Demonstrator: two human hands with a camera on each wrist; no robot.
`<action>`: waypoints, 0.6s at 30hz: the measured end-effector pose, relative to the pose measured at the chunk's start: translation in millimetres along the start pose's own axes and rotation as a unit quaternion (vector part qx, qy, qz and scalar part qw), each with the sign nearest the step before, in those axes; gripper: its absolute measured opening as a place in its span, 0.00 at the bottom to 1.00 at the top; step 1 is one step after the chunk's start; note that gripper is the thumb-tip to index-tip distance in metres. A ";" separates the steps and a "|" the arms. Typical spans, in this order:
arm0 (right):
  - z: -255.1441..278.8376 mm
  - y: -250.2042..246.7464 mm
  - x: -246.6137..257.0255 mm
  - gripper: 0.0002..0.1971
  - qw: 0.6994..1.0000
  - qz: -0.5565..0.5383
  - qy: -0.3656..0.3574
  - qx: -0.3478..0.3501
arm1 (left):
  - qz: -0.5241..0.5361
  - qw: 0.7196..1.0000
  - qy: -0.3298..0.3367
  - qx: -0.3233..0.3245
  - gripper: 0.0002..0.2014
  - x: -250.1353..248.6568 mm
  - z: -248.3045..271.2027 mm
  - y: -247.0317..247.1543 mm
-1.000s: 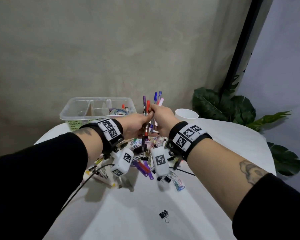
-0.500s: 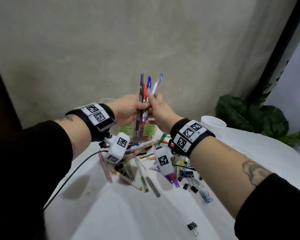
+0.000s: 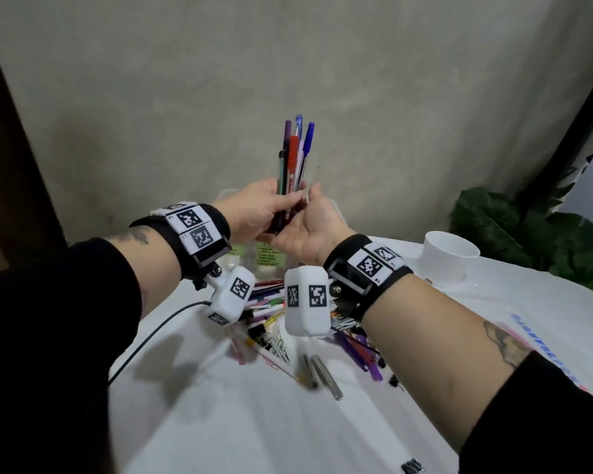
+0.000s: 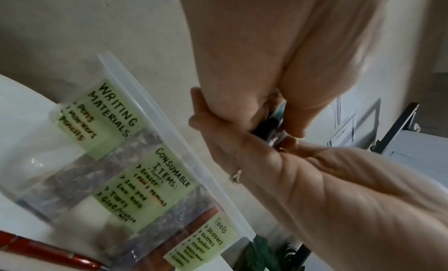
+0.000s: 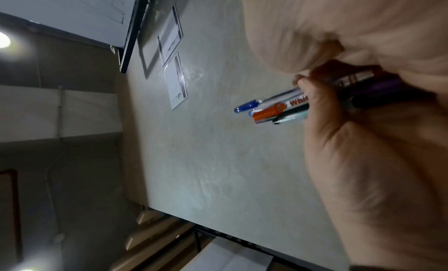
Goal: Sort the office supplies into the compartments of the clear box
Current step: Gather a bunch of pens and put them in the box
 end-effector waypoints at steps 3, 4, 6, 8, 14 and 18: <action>-0.2 -0.5 1.4 0.46 0.999 0.018 0.034 -0.002 | 0.004 1.000 0.023 -0.020 0.06 -7.3 -3.7 -4.1; -0.9 -1.8 0.5 0.50 0.997 0.033 0.062 -0.010 | 0.013 0.999 0.040 -0.025 0.05 -11.5 -5.7 -6.0; -3.5 -3.7 -1.6 0.56 0.995 0.021 0.096 -0.023 | 0.026 0.997 0.068 -0.018 0.05 -19.3 -7.4 -9.4; -7.9 -3.1 -1.0 0.53 0.997 -0.039 0.064 -0.009 | 0.010 0.998 0.062 -0.015 0.04 -19.1 -8.0 -11.5; -19.6 7.5 6.9 0.42 0.999 -0.045 -0.018 0.012 | -0.004 0.998 0.034 -0.045 0.04 -8.4 -8.7 -14.8; -22.8 -2.9 13.0 0.33 0.946 0.294 -0.073 -0.118 | -0.016 0.990 0.040 -0.134 0.08 -12.7 -28.7 -37.3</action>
Point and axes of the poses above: each hand's wrist, its own z-axis away from the middle knuckle, its own y-axis out of the palm, x = y × z, the point moved 1 cm from there along -z, towards the middle knuckle, and after that the axes turned 10 degrees about z, right-handed, at the moved point
